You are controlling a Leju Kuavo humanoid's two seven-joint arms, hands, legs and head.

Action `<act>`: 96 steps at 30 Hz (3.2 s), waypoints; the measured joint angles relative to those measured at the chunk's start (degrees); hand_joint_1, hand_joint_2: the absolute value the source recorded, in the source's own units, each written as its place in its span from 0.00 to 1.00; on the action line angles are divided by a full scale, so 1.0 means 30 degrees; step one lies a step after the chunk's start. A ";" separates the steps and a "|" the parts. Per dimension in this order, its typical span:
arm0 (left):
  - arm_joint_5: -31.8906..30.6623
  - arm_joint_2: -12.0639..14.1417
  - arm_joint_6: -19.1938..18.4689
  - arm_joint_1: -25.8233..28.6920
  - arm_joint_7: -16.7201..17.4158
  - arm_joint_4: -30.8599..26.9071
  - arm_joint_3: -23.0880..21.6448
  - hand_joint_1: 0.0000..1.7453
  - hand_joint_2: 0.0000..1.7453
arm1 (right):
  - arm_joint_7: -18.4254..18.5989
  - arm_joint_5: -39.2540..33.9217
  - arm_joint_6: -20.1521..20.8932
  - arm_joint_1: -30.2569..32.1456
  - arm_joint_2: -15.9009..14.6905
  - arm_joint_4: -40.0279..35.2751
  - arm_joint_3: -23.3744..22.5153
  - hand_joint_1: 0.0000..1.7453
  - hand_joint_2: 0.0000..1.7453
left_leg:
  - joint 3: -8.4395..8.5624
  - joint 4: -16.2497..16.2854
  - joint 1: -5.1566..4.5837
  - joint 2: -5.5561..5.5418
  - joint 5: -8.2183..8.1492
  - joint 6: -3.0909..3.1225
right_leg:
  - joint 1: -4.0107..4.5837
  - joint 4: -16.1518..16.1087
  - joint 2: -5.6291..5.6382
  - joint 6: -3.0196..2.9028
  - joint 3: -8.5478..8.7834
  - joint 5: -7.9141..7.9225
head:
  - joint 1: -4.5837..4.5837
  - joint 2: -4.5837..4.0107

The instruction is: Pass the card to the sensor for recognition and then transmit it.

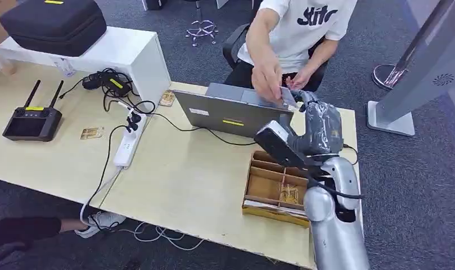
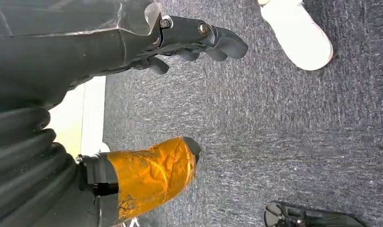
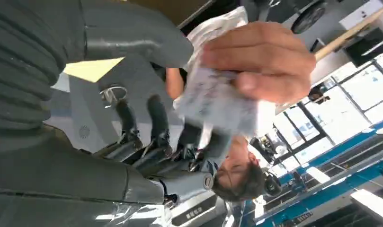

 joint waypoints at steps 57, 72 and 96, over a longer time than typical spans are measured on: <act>0.1960 -0.0080 0.1027 0.0086 -0.0153 0.0000 0.2542 0.00 1.00 | 0.1957 0.5527 -0.0634 0.9928 -1.0564 -0.5494 0.6112 0.00 1.00 | -0.0007 0.0002 -0.0005 -0.0006 -0.0024 0.0030 | -0.0003 -0.0021 -0.0012 0.0015 0.0008 -0.0008 | -0.0001 0.0000; 0.1901 -0.0080 0.1100 0.0069 -0.0146 0.0000 0.2717 0.00 1.00 | 0.4998 0.7614 -0.0285 0.8639 -1.0440 -0.4131 0.6608 0.00 1.00 | -0.0012 0.0001 -0.0007 -0.0008 -0.0025 0.0032 | -0.0005 -0.0022 -0.0015 0.0018 0.0008 -0.0010 | 0.0000 0.0000; 0.1872 -0.0036 0.1202 0.0052 -0.0051 0.0000 0.2878 0.00 1.00 | 0.3760 0.7133 0.0379 0.8985 -0.9844 -0.4167 0.5829 0.00 1.00 | -0.0010 0.0004 -0.0007 -0.0007 -0.0026 0.0032 | -0.0005 -0.0022 -0.0013 0.0019 0.0006 -0.0011 | 0.0000 0.0000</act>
